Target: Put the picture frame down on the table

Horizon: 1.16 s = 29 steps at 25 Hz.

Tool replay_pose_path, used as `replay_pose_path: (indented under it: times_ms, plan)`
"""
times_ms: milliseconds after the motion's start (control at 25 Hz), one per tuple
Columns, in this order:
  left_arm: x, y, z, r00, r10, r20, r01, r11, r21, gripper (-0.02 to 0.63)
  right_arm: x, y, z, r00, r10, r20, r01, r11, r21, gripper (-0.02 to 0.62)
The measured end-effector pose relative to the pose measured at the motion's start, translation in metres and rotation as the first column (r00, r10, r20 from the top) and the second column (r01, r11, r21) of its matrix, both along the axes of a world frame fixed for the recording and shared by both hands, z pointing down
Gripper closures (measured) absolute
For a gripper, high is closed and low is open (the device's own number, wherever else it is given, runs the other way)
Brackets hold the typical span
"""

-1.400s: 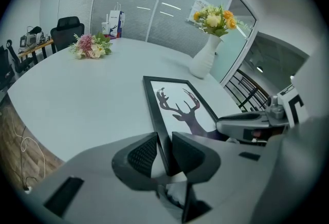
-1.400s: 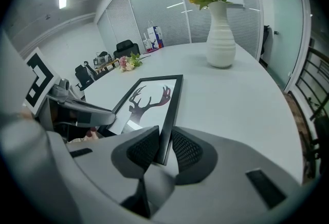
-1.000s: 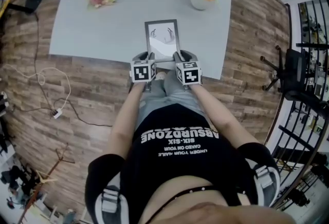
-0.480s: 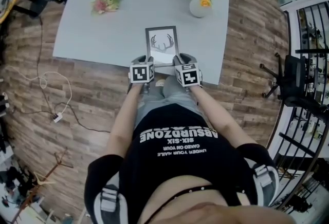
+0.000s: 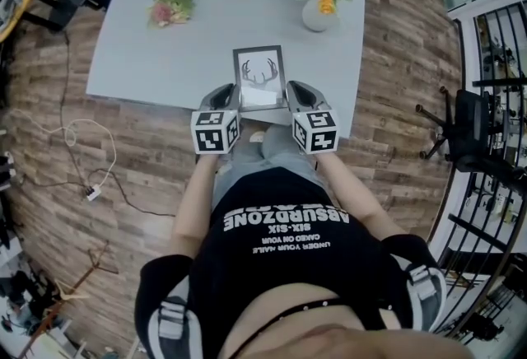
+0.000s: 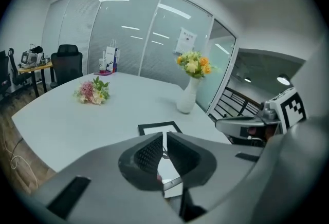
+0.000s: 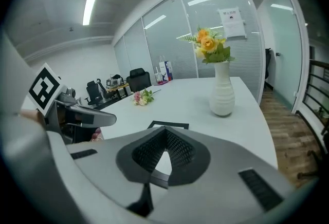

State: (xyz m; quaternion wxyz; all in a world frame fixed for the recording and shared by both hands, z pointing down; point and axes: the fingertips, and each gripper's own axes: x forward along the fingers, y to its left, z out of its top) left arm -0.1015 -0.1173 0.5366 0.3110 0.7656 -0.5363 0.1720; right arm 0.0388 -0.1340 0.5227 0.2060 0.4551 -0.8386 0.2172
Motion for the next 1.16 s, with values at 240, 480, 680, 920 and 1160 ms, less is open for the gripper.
replay_pose_path:
  times_ms: [240, 480, 680, 920, 1160]
  plan:
    - [0.008, 0.01, -0.042, 0.998, 0.035, -0.051, -0.031, 0.996, 0.084, 0.589, -0.004, 0.023, -0.028, 0.999, -0.034, 0.031, 0.034, 0.999, 0.011, 0.58]
    - [0.015, 0.022, -0.045, 0.998, 0.058, -0.013, -0.057, 0.994, 0.091, 0.589, -0.005, 0.04, -0.027, 0.998, -0.052, 0.033, 0.052, 0.999, -0.013, 0.58]
    - [0.015, 0.026, -0.038, 0.998, 0.068, -0.007, -0.068, 0.995, 0.072, 0.589, 0.001, 0.042, -0.019, 0.998, -0.051, -0.022, 0.05, 0.998, -0.022, 0.58]
    - [0.011, 0.031, -0.035, 0.998, 0.055, -0.021, -0.053, 0.997, 0.057, 0.589, -0.003, 0.044, -0.018, 0.997, -0.063, -0.032, 0.062, 0.998, -0.029, 0.58]
    - [0.007, 0.038, -0.027, 0.998, 0.054, -0.024, -0.053, 0.998, 0.034, 0.589, -0.016, 0.046, -0.014, 0.996, -0.085, -0.023, 0.083, 0.995, -0.056, 0.58]
